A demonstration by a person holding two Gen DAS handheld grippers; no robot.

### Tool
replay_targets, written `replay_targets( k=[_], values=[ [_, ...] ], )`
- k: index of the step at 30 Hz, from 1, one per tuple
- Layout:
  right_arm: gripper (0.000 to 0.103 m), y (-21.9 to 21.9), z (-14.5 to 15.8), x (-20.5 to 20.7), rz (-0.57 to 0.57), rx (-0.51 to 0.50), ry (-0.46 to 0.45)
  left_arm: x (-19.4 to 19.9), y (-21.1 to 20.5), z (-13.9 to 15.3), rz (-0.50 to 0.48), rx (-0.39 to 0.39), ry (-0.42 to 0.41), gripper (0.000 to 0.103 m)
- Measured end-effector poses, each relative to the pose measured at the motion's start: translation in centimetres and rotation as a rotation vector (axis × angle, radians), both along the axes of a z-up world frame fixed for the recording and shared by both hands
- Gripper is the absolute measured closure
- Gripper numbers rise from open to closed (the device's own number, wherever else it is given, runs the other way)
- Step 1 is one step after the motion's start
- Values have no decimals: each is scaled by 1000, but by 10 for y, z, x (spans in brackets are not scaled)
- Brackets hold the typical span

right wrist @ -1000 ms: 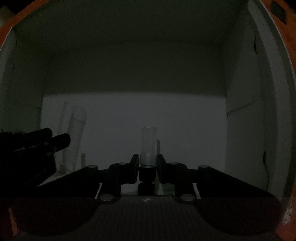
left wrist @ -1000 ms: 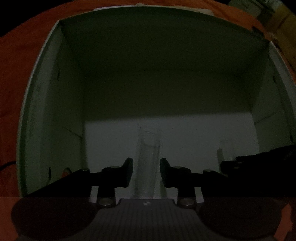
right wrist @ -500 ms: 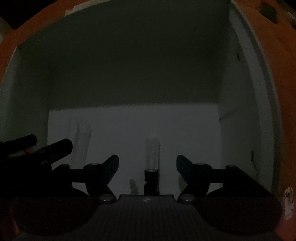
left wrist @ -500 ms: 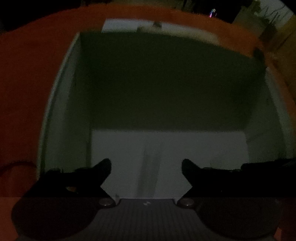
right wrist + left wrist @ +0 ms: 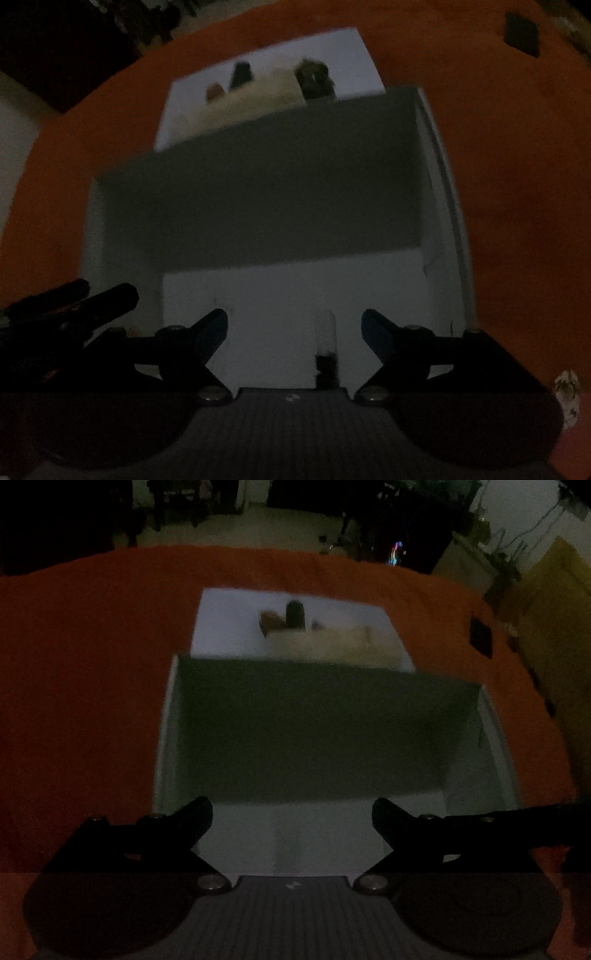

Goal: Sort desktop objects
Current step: 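Grasp the brown SPRING WIND bottle with the left tool while the right tool grasps the figurine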

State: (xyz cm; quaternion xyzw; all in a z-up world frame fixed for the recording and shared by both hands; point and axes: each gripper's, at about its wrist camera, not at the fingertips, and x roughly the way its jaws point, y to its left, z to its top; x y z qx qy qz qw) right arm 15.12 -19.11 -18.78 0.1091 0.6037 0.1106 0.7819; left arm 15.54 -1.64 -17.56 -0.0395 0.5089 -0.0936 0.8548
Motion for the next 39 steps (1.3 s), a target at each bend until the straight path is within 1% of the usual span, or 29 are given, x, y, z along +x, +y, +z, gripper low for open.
replay_targets(
  k=[4,8,11,14,16,20,23,25,27,29,32,34,37,39],
  values=[
    [20,-6,27,15,6,7,-53,18,13,16,-13,2,-24,9],
    [21,-12,53,31,11,4,-101,34,23,23,8,-6,-16,9],
    [21,-15,70,45,24,4,-135,50,25,26,11,7,-19,9],
    [21,-18,78,67,29,5,-150,70,28,30,10,11,-17,9],
    [21,-20,79,86,17,8,-159,87,31,31,12,13,-15,9],
    [23,-23,72,127,12,1,-172,126,29,29,12,21,-25,9],
    [27,-26,59,152,-7,-6,-159,153,27,21,21,6,1,13],
    [29,-28,48,166,-20,-10,-143,169,26,12,40,-13,30,14],
    [29,-29,37,180,-32,-13,-126,184,21,0,42,-31,61,24],
    [30,-31,26,194,-45,-16,-110,198,16,-12,45,-42,90,28],
    [32,-30,10,210,-47,-33,-86,213,11,-28,73,-33,112,28],
    [33,-28,0,217,-36,-47,-72,224,10,-38,100,-45,135,28],
    [36,-23,-14,229,-22,-61,-52,240,7,-50,118,-66,159,34],
    [38,-19,-22,237,-8,-66,-45,250,5,-56,123,-67,157,35]
  ],
)
